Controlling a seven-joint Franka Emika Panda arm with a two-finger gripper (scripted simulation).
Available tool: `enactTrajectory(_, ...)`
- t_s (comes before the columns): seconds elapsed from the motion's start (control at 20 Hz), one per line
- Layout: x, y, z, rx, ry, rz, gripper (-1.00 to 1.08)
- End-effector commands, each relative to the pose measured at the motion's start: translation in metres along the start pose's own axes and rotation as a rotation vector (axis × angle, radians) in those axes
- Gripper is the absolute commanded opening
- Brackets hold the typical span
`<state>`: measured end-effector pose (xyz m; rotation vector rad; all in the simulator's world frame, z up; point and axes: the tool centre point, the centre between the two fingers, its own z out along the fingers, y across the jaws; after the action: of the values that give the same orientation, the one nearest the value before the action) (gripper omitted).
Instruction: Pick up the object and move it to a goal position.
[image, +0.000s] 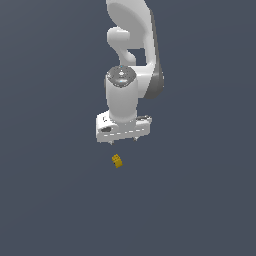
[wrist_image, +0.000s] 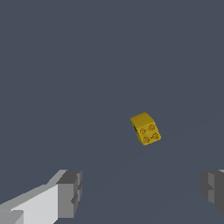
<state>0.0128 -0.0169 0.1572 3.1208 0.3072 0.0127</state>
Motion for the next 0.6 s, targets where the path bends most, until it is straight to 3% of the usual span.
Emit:
enactTrajectory(0.0, 0.003, 0.006, 0.010, -0.001, -0.002, -0.050, 1.00)
enactTrajectory(0.55, 0.014, 0.033, 0.062, 0.003, -0.006, -0.288, 1.00)
